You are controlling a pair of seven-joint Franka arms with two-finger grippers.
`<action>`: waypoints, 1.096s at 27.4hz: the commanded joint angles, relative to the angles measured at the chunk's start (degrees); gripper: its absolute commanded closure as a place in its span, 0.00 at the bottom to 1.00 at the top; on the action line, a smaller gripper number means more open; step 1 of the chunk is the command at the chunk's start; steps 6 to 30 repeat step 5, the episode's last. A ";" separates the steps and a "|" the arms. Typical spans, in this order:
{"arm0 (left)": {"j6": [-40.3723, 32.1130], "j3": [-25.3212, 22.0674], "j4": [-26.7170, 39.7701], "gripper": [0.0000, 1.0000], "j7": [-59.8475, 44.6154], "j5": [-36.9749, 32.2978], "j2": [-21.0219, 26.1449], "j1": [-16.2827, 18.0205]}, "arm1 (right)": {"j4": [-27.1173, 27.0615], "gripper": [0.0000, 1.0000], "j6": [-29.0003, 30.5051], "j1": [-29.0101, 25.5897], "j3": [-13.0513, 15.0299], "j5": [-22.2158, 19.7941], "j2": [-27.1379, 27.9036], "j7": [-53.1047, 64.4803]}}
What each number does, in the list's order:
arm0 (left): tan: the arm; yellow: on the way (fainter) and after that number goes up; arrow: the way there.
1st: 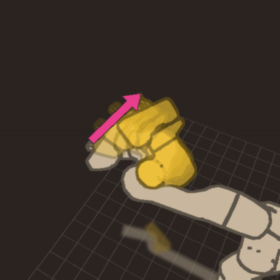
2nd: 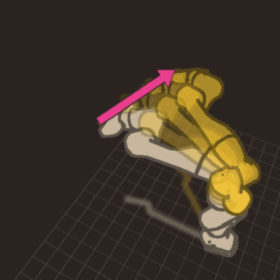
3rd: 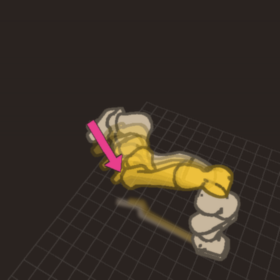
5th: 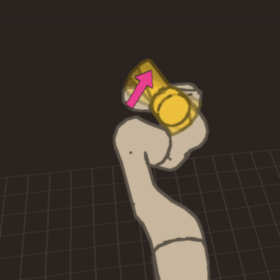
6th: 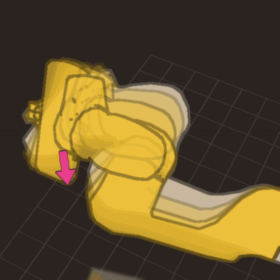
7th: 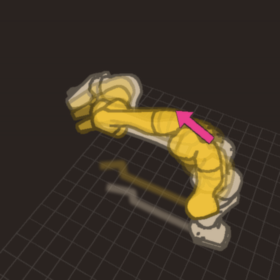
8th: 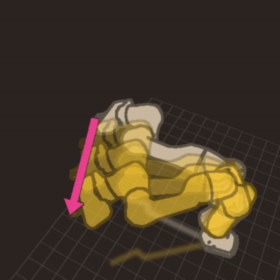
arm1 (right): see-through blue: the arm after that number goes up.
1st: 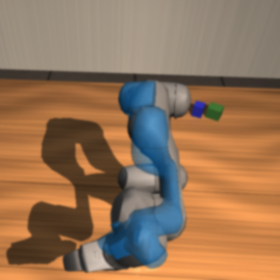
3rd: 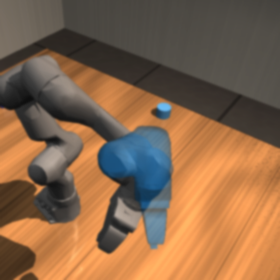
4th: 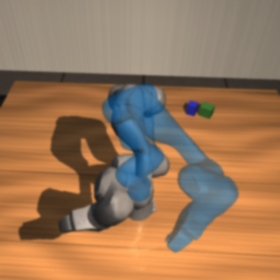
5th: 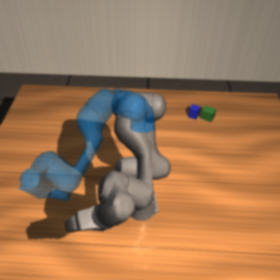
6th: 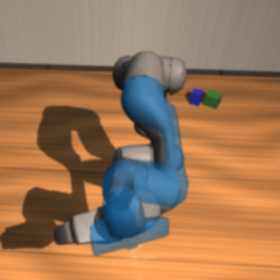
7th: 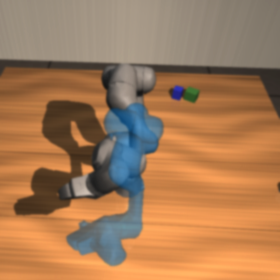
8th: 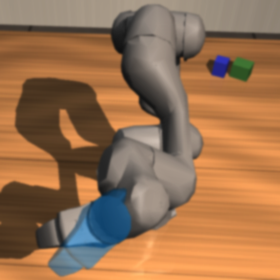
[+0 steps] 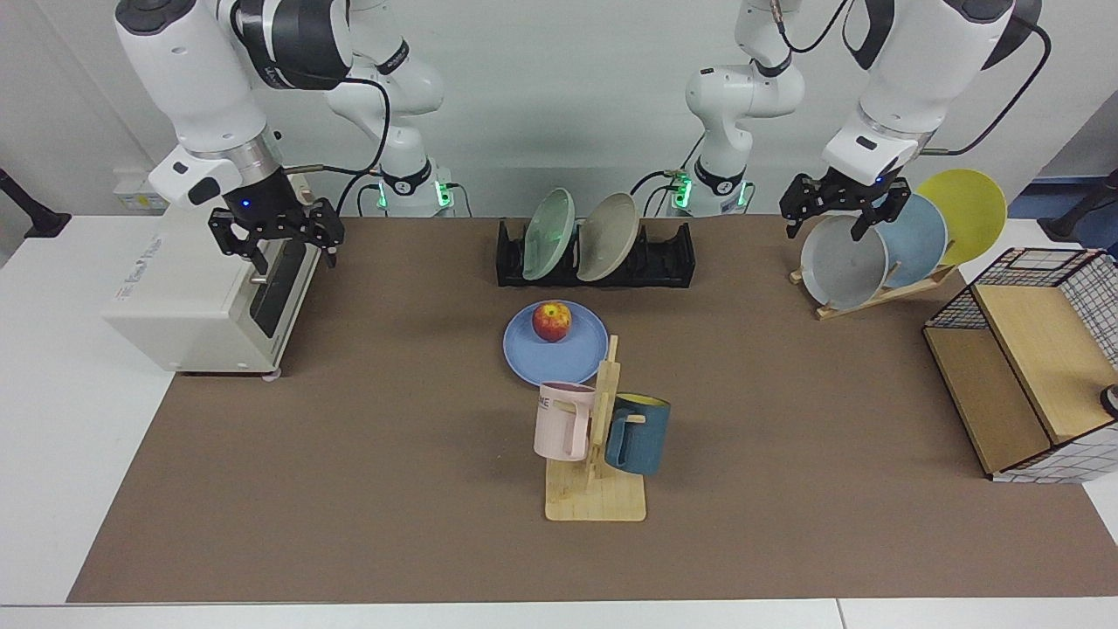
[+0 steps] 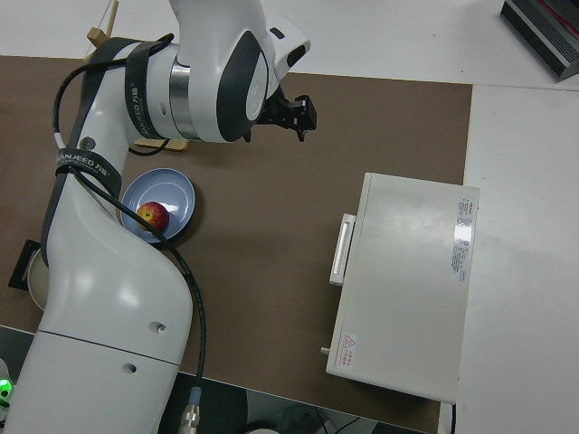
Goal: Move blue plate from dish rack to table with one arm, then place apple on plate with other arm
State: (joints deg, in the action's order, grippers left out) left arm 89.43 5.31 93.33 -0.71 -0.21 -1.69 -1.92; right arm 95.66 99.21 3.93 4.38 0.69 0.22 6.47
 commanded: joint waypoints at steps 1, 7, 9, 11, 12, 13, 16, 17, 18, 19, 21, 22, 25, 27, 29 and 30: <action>-0.66 -0.04 -0.25 0.00 0.27 -0.93 -0.51 -0.02 | -1.97 0.00 -1.38 -0.68 -0.52 0.36 1.19 0.21; -0.66 -0.04 -0.25 0.00 0.27 -0.93 -0.51 -0.02 | -1.97 0.00 -1.38 -0.59 -0.60 0.45 1.19 -1.89; -0.66 -0.04 -0.25 0.00 0.27 -0.93 -0.51 -0.02 | -1.97 0.00 -1.38 -0.59 -0.60 0.45 1.19 -1.89; -0.66 -0.04 -0.25 0.00 0.27 -0.93 -0.51 -0.02 | -1.97 0.00 -1.38 -0.59 -0.60 0.45 1.19 -1.89; -0.66 -0.04 -0.25 0.00 0.27 -0.93 -0.51 -0.02 | -1.97 0.00 -1.38 -0.59 -0.60 0.45 1.19 -1.89; -0.66 -0.04 -0.25 0.00 0.27 -0.93 -0.51 -0.02 | -1.97 0.00 -1.38 -0.59 -0.60 0.45 1.19 -1.89; -0.66 -0.04 -0.25 0.00 0.27 -0.93 -0.51 -0.02 | -1.97 0.00 -1.38 -0.59 -0.60 0.45 1.19 -1.89; -0.66 -0.04 -0.25 0.00 0.27 -0.93 -0.51 -0.02 | -1.97 0.00 -1.38 -0.59 -0.60 0.45 1.19 -1.89; -0.66 -0.04 -0.25 0.00 0.27 -0.93 -0.51 -0.02 | -1.97 0.00 -1.38 -0.59 -0.60 0.45 1.19 -1.89; -0.66 -0.04 -0.25 0.00 0.27 -0.93 -0.51 -0.02 | -1.97 0.00 -1.38 -0.59 -0.60 0.45 1.19 -1.89; -0.66 -0.04 -0.25 0.00 0.27 -0.93 -0.51 -0.02 | -1.97 0.00 -1.38 -0.59 -0.60 0.45 1.19 -1.89; -0.66 -0.04 -0.25 0.00 0.27 -0.93 -0.51 -0.02 | -1.97 0.00 -1.38 -0.59 -0.60 0.45 1.19 -1.89; -0.66 -0.04 -0.25 0.00 0.27 -0.93 -0.51 -0.02 | -1.97 0.00 -1.38 -0.59 -0.60 0.45 1.19 -1.89; -0.66 -0.04 -0.25 0.00 0.27 -0.93 -0.51 -0.02 | -1.97 0.00 -1.38 -0.59 -0.60 0.45 1.19 -1.89; -0.66 -0.04 -0.25 0.00 0.27 -0.93 -0.51 -0.02 | -1.97 0.00 -1.38 -0.59 -0.60 0.45 1.19 -1.89; -0.66 -0.04 -0.25 0.00 0.27 -0.93 -0.51 -0.02 | -1.97 0.00 -1.38 -0.59 -0.60 0.45 1.19 -1.89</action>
